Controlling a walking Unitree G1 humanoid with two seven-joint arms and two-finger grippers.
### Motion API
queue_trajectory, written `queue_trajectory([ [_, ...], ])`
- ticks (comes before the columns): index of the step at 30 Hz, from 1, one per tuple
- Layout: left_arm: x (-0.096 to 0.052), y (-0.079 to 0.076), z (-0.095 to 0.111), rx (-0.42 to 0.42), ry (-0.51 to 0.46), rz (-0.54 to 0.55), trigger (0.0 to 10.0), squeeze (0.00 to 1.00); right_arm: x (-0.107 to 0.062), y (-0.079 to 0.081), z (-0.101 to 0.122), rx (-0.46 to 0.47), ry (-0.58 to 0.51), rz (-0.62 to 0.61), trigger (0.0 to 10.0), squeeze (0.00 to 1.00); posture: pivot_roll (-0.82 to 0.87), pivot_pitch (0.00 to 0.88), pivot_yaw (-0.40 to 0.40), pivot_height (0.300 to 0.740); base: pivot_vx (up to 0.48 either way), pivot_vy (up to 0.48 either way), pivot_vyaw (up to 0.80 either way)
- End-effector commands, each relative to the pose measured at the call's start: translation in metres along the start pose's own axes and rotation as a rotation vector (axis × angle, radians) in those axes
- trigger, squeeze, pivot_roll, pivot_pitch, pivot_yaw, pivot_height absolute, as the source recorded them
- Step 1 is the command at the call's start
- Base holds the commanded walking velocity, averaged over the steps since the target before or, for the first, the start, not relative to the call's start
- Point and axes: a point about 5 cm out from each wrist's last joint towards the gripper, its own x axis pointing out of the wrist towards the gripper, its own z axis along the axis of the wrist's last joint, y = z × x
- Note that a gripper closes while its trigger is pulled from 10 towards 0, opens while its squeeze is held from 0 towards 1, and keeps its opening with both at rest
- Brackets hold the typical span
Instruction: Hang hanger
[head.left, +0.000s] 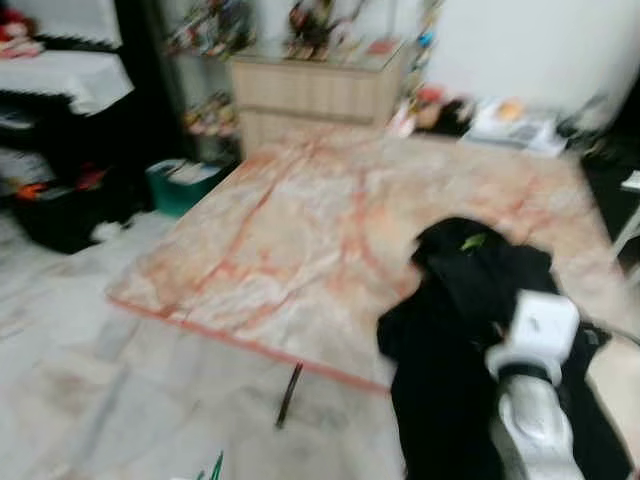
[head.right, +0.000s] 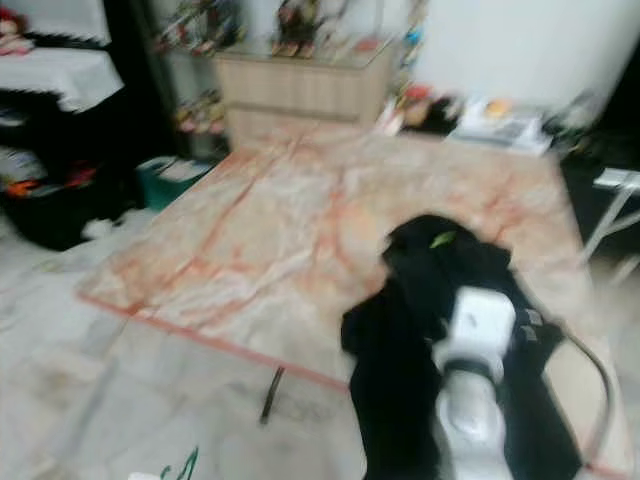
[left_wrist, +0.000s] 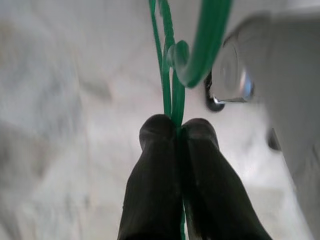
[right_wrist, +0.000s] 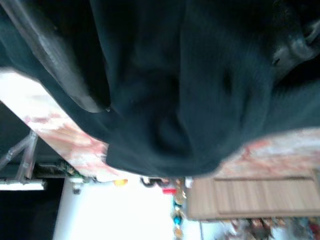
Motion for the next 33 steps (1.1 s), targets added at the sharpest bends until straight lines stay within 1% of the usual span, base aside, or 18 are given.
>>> queue_trajectory([
  [1,0.001,0.003,0.011,0.018,-0.026,0.003,10.0,0.0,0.002,0.001,0.003,0.005,-0.008,-0.002,10.0,0.0,0.07,0.051,0.052,0.74,-0.277,0.0,0.0],
  [8,0.001,0.003,0.011,0.015,-0.027,0.004,10.0,0.0,0.003,-0.002,0.002,-0.01,0.003,-0.014,10.0,0.0,0.07,0.051,0.052,0.74,-0.278,0.0,0.0],
  [10,0.001,0.003,0.011,0.014,-0.027,0.005,10.0,0.0,0.004,-0.007,-0.001,-0.029,0.024,-0.044,10.0,0.0,0.07,0.051,0.052,0.74,-0.27,0.0,0.0],
  [12,0.001,0.003,0.011,0.014,-0.027,0.004,10.0,0.0,0.005,-0.011,-0.003,-0.027,0.035,-0.068,10.0,0.0,0.07,0.053,0.051,0.74,-0.244,0.0,0.0],
  [18,0.001,0.002,0.012,0.008,-0.03,0.005,10.0,0.0,0.003,-0.013,-0.002,-0.02,0.021,-0.1,10.0,0.0,0.07,0.054,0.05,0.74,-0.269,0.0,0.0],
  [19,0.001,0.002,0.012,0.01,-0.029,0.005,10.0,0.0,0.002,-0.016,-0.002,-0.02,0.014,-0.13,10.0,0.0,0.07,0.054,0.05,0.74,-0.266,0.0,0.0],
  [22,0.001,0.002,0.012,0.012,-0.029,0.004,10.0,0.0,0.001,-0.02,-0.004,-0.027,0.023,-0.166,10.0,0.0,0.07,0.055,0.051,0.74,-0.268,0.0,0.0],
  [29,0.001,0.002,0.012,0.01,-0.031,0.003,10.0,0.0,-0.001,-0.019,-0.007,-0.023,0.029,-0.168,10.0,0.0,0.08,0.057,0.049,0.74,-0.268,0.0,0.0],
  [33,0.001,0.002,0.012,0.011,-0.032,0.004,10.0,0.0,-0.003,-0.017,-0.01,-0.021,0.034,-0.166,10.0,0.0,0.08,0.059,0.048,0.74,0.0,0.0,0.0],
])
